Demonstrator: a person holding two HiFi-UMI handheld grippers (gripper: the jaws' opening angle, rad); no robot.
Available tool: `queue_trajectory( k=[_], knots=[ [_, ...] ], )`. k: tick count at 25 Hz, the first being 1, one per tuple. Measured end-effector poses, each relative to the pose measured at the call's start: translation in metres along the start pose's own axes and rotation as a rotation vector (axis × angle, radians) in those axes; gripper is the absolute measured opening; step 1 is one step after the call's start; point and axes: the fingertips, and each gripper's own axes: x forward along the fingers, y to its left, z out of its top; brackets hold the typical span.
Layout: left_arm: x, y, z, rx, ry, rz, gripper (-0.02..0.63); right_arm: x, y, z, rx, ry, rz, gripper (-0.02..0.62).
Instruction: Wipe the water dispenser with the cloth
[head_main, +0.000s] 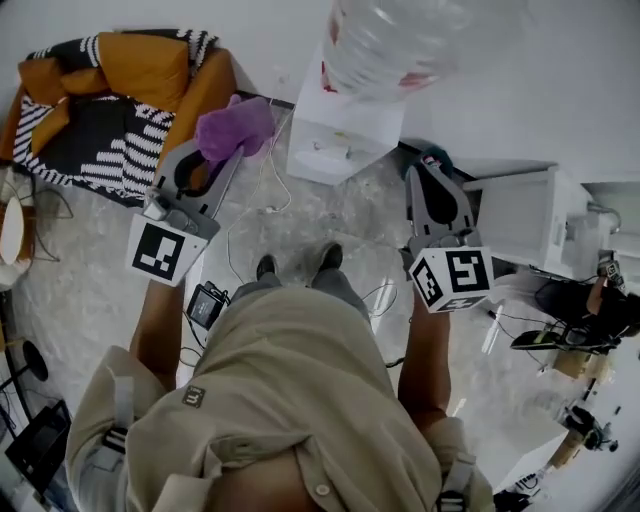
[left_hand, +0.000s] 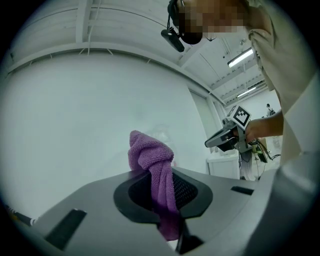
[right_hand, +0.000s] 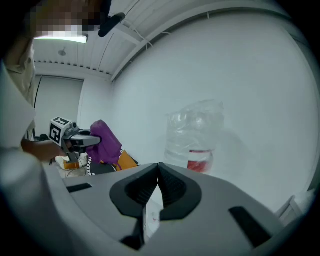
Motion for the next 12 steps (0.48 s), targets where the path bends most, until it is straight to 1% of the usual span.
queue_trajectory(
  k=[4, 7, 12],
  knots=[
    [-0.003, -0.017, 0.022, 0.035, -0.025, -0.073, 0.058, -0.017, 0.005, 0.018, -0.028, -0.031, -0.011, 0.023],
    [-0.004, -0.032, 0.033, 0.042, -0.035, -0.123, 0.060, -0.029, 0.010, 0.027, -0.070, -0.040, -0.022, 0.021],
    [-0.008, -0.050, 0.041, 0.048, -0.044, -0.174, 0.060, -0.046, 0.012, 0.030, -0.064, -0.049, -0.047, 0.021]
  ],
)
